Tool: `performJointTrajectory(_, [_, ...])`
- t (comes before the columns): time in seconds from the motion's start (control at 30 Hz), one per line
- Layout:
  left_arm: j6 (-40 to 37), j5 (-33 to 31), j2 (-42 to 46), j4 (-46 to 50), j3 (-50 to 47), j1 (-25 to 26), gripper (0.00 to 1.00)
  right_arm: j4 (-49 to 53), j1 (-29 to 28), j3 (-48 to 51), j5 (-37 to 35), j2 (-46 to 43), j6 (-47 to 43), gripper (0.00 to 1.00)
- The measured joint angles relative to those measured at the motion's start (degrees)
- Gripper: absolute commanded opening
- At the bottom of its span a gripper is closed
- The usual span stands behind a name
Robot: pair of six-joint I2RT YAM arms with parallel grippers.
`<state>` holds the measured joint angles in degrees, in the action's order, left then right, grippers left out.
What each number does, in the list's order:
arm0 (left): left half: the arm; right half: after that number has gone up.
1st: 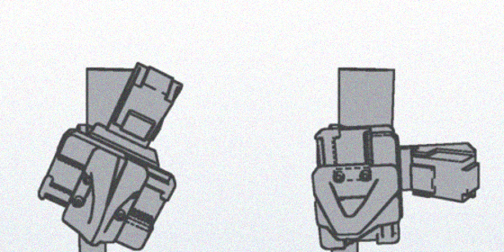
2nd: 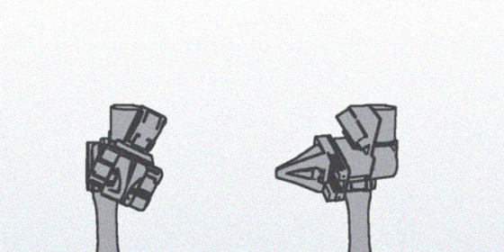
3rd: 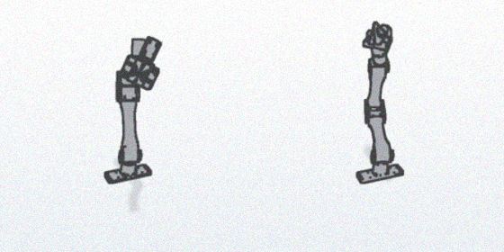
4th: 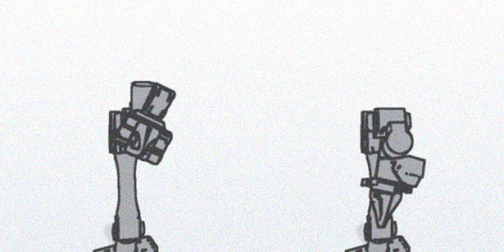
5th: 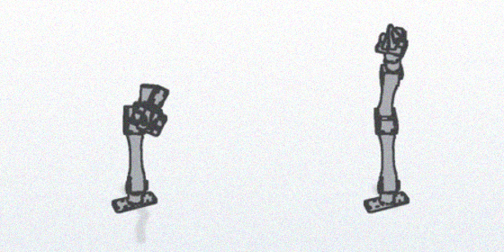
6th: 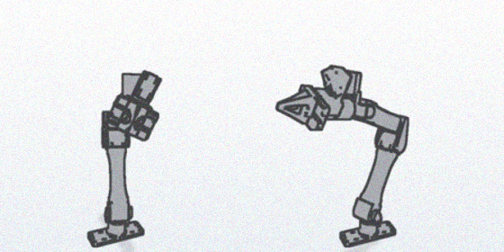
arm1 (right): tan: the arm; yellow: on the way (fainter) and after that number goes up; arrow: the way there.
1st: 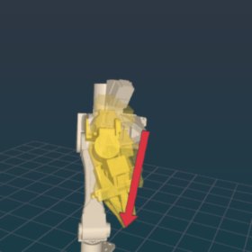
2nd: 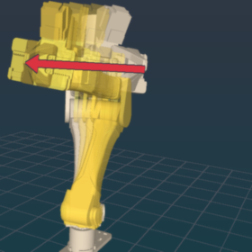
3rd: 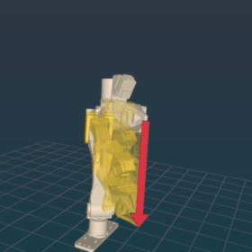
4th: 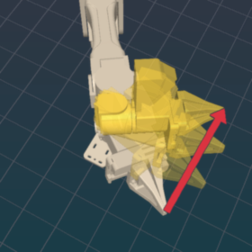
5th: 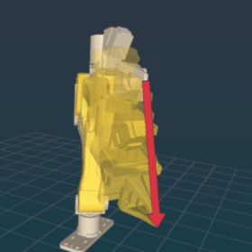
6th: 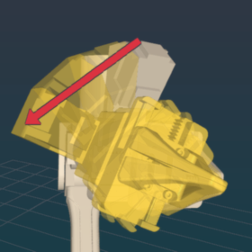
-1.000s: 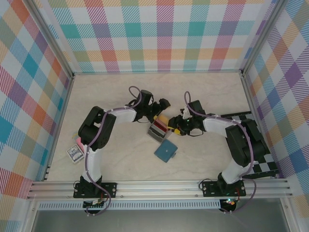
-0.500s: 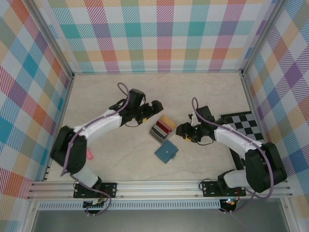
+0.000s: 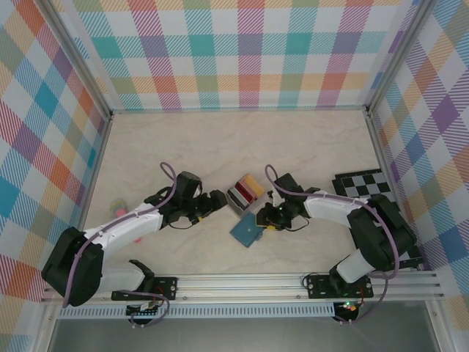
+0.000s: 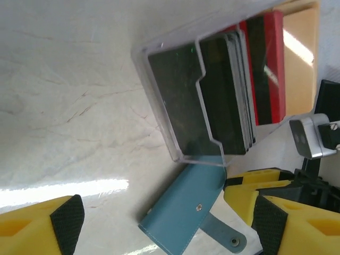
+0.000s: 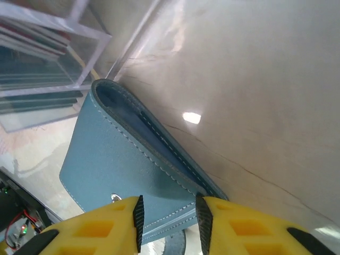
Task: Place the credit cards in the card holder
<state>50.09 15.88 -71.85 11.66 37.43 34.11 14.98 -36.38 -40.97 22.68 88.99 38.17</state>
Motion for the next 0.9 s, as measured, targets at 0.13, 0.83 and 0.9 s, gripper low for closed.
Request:
performJointTrajectory(0.13, [-0.1,0.3,0.3,-0.9,-1.6,0.3,0.79,-0.8,-2.2,-0.9,-0.5,1.4,-3.4,0.33])
performJointTrajectory(0.83, [-8.0,2.2,-15.8,-7.4,3.3,8.8,0.71,-2.5,-2.4,2.8,-4.7,-4.9,4.8,0.32])
performJointTrajectory(0.9, [-7.9,2.6,-15.8,-7.5,3.2,9.6,0.68,-2.8,-2.4,2.8,-4.7,-4.5,5.4,0.32])
